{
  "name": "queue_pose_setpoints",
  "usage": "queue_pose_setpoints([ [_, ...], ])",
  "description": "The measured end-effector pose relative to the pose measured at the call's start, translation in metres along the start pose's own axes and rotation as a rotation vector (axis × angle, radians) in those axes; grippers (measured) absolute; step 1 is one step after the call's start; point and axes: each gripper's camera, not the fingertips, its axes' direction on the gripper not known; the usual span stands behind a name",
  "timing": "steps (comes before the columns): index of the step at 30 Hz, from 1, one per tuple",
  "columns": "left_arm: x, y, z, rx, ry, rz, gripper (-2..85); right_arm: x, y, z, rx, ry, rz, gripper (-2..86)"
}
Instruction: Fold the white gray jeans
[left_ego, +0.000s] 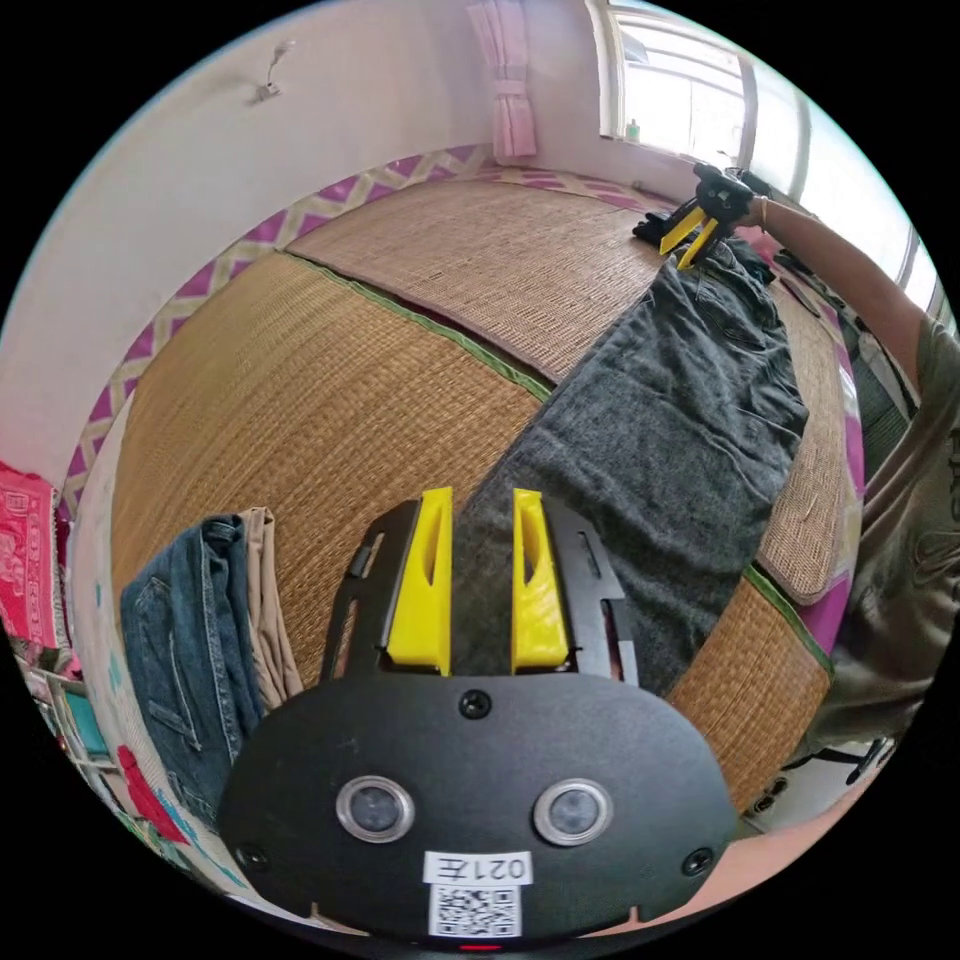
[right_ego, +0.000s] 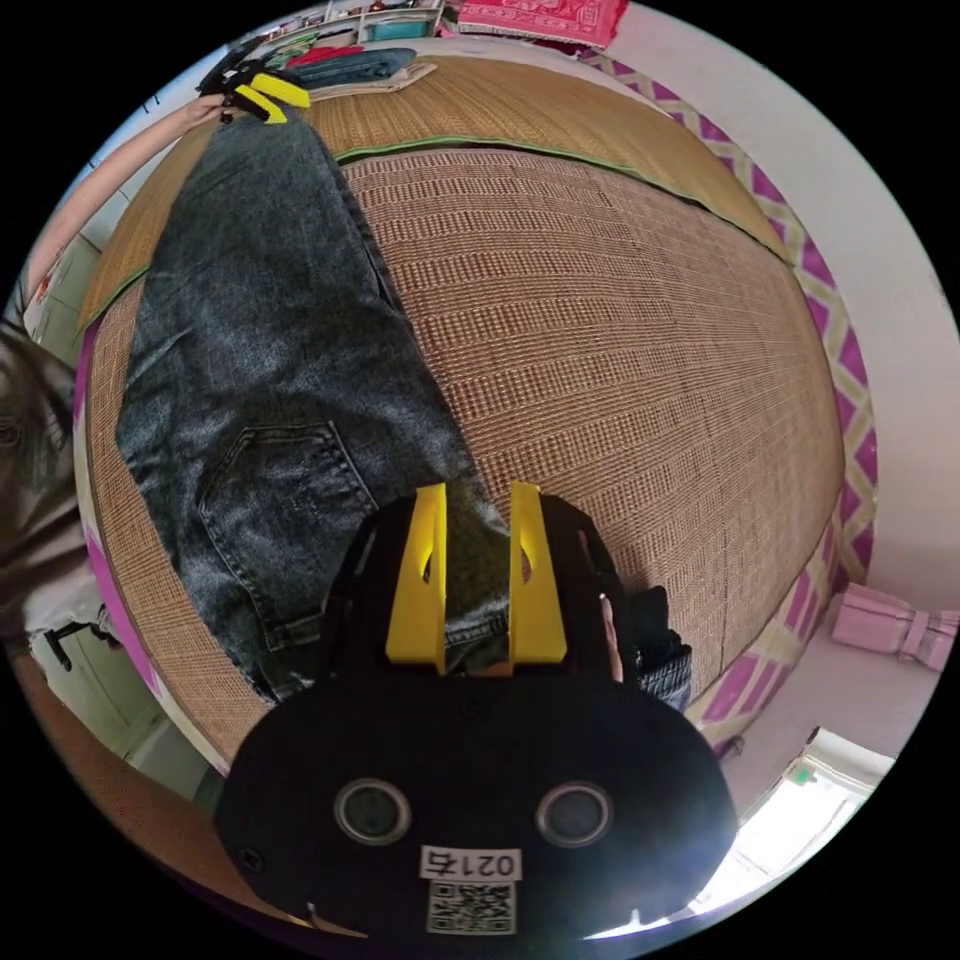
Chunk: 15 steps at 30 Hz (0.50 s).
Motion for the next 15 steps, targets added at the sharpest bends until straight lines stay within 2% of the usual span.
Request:
queue_pose_setpoints([
  [3, -0.019, 0.003, 0.022, -0.07, 0.085, 0.01, 10.4, 0.008, 0.007, 0.003, 0.017, -0.001, 0.002, 9.7],
  [9, -0.046, 0.016, 0.051, -0.129, 0.109, 0.032, 7.8, 0.023, 0.035, 0.011, 0.068, -0.051, 0.048, 7.2],
  [11, -0.054, 0.023, 0.047, -0.109, 0.104, 0.035, 2.8, 0.024, 0.048, 0.012, 0.076, -0.06, 0.046, 2.2],
  [15, -0.062, 0.057, 0.018, 0.01, 0.08, 0.075, -0.5, 0.016, 0.077, 0.005, 0.113, -0.055, 0.007, -0.5],
])
